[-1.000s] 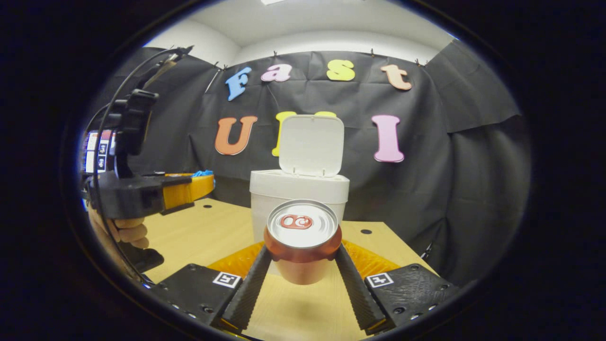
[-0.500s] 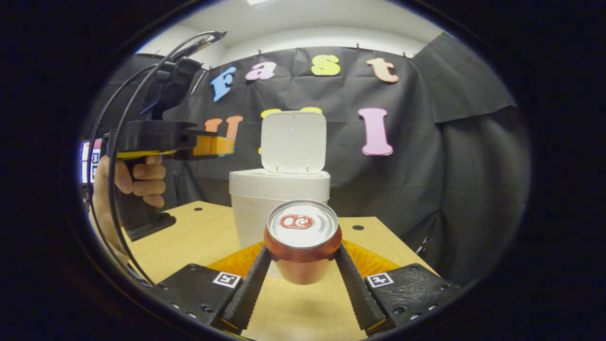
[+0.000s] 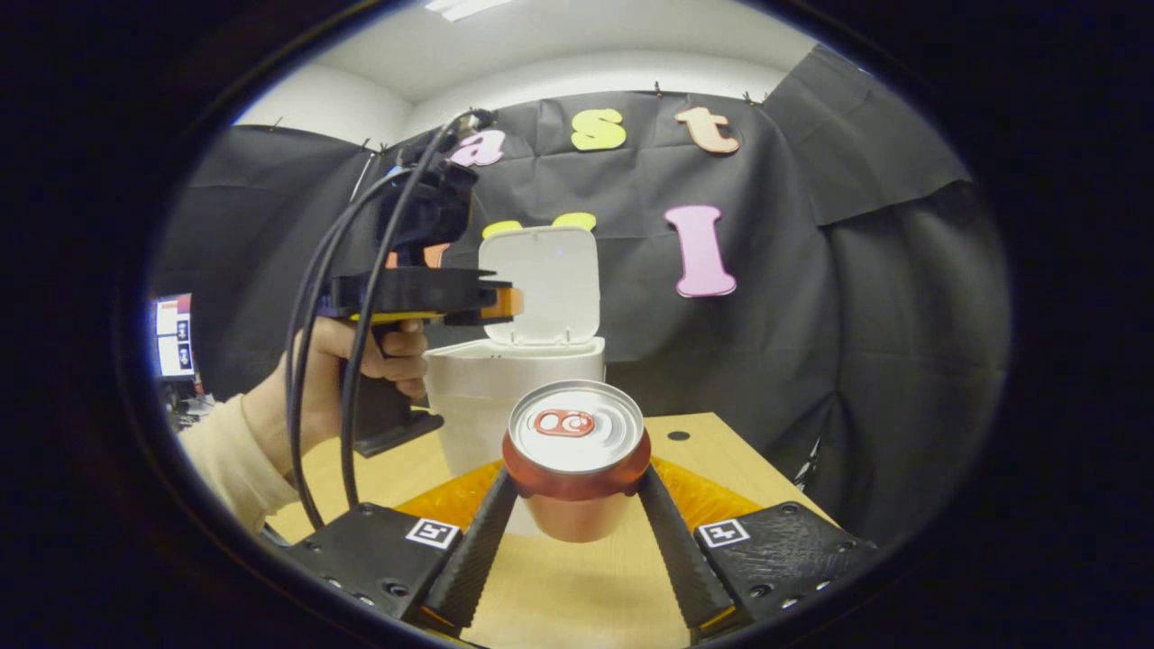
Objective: Press the lid of the desktop garbage bin to open it, pick up the crumpled paper on the desktop and throw it into the bin, then pick up the pop can on the desktop and drop it into the bin, and finally close the garbage bin lid.
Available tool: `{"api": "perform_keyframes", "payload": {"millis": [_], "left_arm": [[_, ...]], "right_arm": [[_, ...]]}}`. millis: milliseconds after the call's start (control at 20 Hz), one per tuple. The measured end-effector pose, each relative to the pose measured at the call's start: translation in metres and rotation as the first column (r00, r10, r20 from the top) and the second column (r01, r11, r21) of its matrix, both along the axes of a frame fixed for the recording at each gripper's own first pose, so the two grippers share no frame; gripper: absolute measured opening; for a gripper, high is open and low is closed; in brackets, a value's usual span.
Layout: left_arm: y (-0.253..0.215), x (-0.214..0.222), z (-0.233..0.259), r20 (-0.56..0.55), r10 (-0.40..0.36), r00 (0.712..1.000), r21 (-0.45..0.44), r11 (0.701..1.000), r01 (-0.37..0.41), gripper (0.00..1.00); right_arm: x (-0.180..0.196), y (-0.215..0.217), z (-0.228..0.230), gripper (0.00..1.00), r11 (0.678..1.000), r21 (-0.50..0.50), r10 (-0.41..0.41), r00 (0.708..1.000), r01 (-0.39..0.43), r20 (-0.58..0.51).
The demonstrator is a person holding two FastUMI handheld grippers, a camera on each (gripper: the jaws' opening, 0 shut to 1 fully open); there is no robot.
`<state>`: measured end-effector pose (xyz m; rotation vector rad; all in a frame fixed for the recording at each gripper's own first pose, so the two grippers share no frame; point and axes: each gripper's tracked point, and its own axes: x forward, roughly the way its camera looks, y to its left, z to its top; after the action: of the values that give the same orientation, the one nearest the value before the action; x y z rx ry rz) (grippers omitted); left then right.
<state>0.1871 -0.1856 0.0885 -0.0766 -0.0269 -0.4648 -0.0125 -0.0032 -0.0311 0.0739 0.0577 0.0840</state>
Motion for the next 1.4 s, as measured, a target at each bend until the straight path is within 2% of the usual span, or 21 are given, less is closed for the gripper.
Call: {"api": "perform_keyframes", "payload": {"millis": [400,750,850,900,1050,1150,1200,1300,1400], "left_arm": [[-0.026,0.020,-0.030,-0.083,-0.017,0.996,-0.017,1.000,0.016,0.39],[-0.030,0.021,-0.039,-0.120,-0.045,0.992,-0.035,0.999,0.042,0.45],[-0.035,0.012,-0.036,-0.122,-0.075,0.990,-0.047,0.996,0.070,0.52],[-0.035,0.008,-0.034,-0.122,-0.085,0.989,-0.049,0.996,0.080,0.60],[-0.032,-0.004,-0.021,-0.091,-0.097,0.991,-0.052,0.994,0.092,0.65],[-0.030,-0.011,-0.020,-0.092,-0.089,0.992,-0.018,0.996,0.088,0.74],[-0.031,-0.016,-0.022,-0.102,-0.096,0.990,0.007,0.995,0.097,0.82],[-0.028,-0.029,-0.020,-0.099,-0.104,0.990,0.031,0.994,0.108,0.90],[-0.018,-0.042,-0.013,-0.082,-0.082,0.993,0.022,0.996,0.084,0.96]], "right_arm": [[-0.001,-0.003,0.000,0.81,1.000,-0.005,0.006,1.000,-0.006,-0.004],[-0.001,0.003,-0.001,0.81,0.999,-0.030,0.020,1.000,-0.020,0.004],[-0.001,0.004,-0.004,0.81,0.999,-0.028,0.021,1.000,-0.021,-0.004],[-0.001,0.003,-0.004,0.81,0.999,-0.032,0.016,1.000,-0.016,-0.006],[0.001,0.003,-0.006,0.81,0.999,-0.037,0.013,1.000,-0.013,-0.007],[0.001,0.003,-0.005,0.81,0.999,-0.038,0.011,1.000,-0.011,-0.007],[0.000,0.003,-0.005,0.81,0.999,-0.044,0.006,1.000,-0.006,-0.004],[0.003,0.000,-0.006,0.81,0.998,-0.061,-0.007,1.000,0.007,0.002],[0.004,0.000,-0.006,0.81,0.998,-0.057,-0.011,1.000,0.011,0.002]]}}
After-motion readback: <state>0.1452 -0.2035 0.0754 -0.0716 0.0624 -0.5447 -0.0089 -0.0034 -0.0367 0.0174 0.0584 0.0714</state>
